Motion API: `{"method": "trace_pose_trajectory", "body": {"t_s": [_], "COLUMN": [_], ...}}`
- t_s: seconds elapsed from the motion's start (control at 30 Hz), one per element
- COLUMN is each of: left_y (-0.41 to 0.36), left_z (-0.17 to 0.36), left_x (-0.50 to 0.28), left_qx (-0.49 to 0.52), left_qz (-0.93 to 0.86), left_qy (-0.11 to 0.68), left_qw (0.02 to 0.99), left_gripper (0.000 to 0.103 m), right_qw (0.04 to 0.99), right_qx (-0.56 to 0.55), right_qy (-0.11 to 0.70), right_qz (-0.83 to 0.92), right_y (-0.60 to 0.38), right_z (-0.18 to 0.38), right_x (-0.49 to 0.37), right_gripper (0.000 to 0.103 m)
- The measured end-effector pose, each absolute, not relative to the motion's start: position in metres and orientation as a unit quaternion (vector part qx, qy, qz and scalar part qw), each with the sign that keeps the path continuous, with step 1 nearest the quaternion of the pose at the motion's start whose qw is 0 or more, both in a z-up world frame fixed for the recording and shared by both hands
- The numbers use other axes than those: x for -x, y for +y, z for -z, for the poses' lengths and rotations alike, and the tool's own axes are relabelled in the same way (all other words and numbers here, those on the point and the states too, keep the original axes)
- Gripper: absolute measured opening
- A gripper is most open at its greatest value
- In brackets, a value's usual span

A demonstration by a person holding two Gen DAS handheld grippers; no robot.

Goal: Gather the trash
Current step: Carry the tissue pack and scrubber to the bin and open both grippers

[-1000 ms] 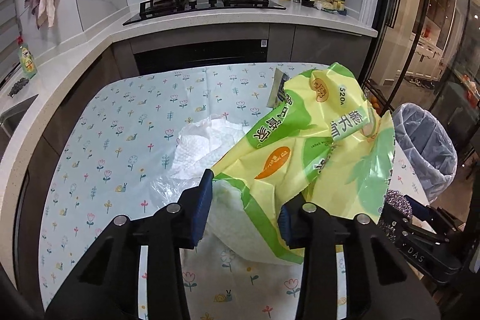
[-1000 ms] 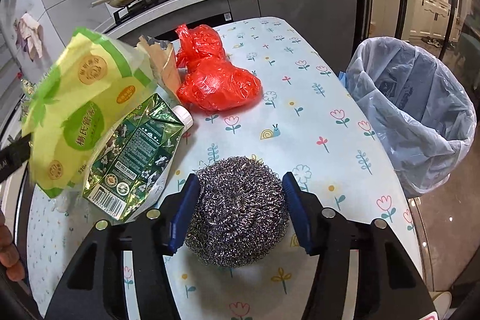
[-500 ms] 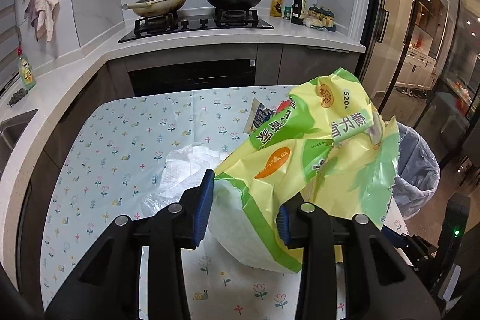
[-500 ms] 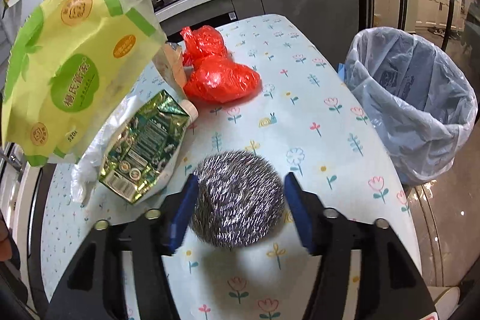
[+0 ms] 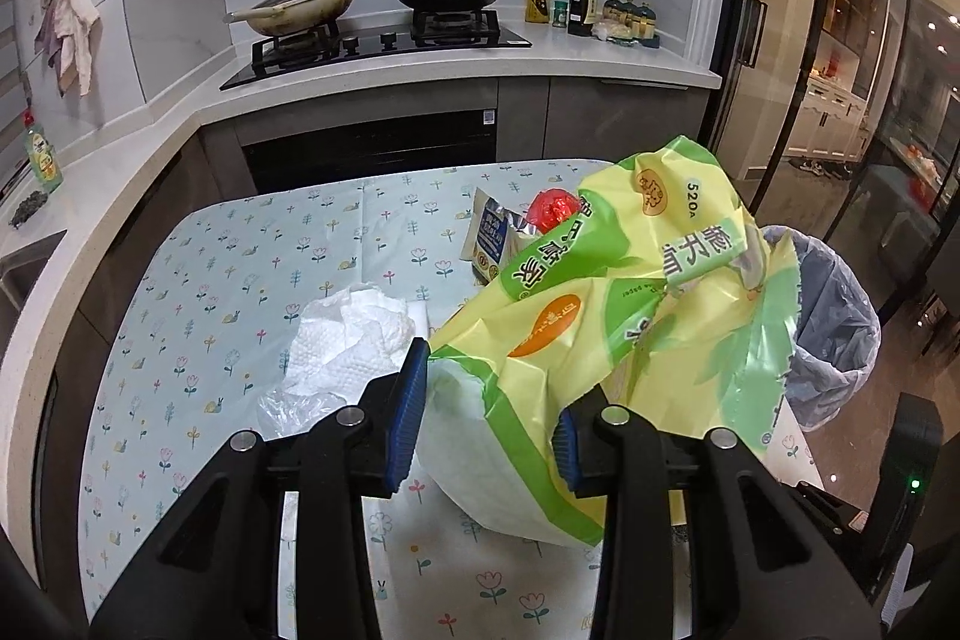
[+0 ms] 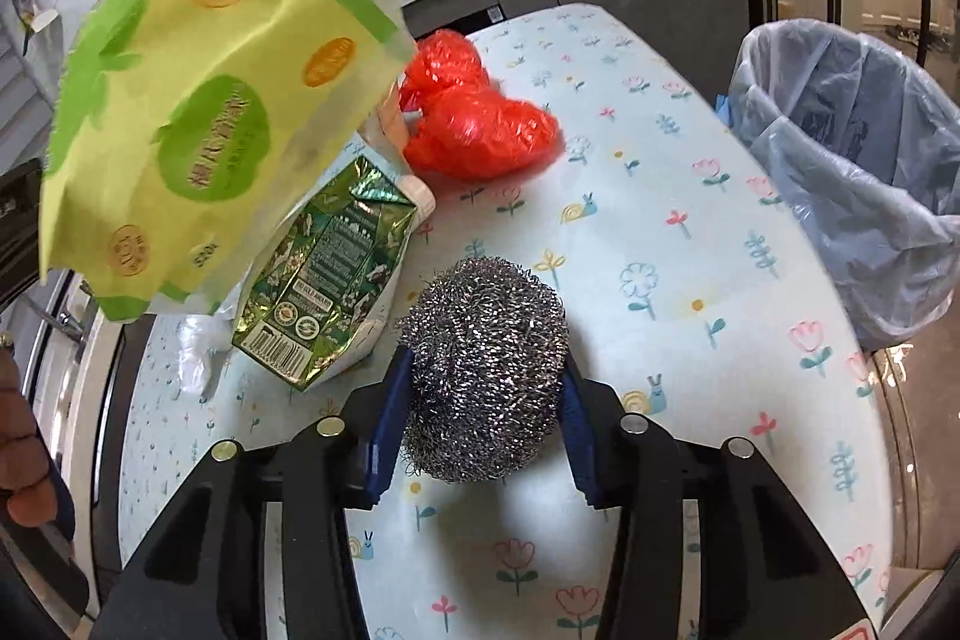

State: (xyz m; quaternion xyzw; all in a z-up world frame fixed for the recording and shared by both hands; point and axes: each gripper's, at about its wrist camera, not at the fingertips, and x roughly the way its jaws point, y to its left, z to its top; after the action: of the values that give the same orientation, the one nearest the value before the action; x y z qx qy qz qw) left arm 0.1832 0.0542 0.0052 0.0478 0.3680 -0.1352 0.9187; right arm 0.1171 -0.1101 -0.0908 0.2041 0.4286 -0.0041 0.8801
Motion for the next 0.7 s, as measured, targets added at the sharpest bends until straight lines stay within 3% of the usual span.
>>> {"method": "trace_pose_trajectory", "body": {"t_s": [0.43,0.7], "left_y": [-0.027,-0.092], "left_z": [-0.002,0.002], "left_x": [-0.193,-0.191], "left_qx": [-0.081,-0.1], "left_qz": [0.172,0.208], "left_qy": [0.372,0.377], "left_qw": [0.909,0.897], "left_gripper": [0.035,0.035], "right_qw": [0.91,0.907], "right_qx": [-0.208,-0.222], "right_qy": [0.344,0.319], "right_qz": [0.105,0.159], "right_y": [-0.202,-0.269], "right_z": [0.023,0.012], "right_x": [-0.085,-0.068], "right_gripper": [0.04,0.04]}}
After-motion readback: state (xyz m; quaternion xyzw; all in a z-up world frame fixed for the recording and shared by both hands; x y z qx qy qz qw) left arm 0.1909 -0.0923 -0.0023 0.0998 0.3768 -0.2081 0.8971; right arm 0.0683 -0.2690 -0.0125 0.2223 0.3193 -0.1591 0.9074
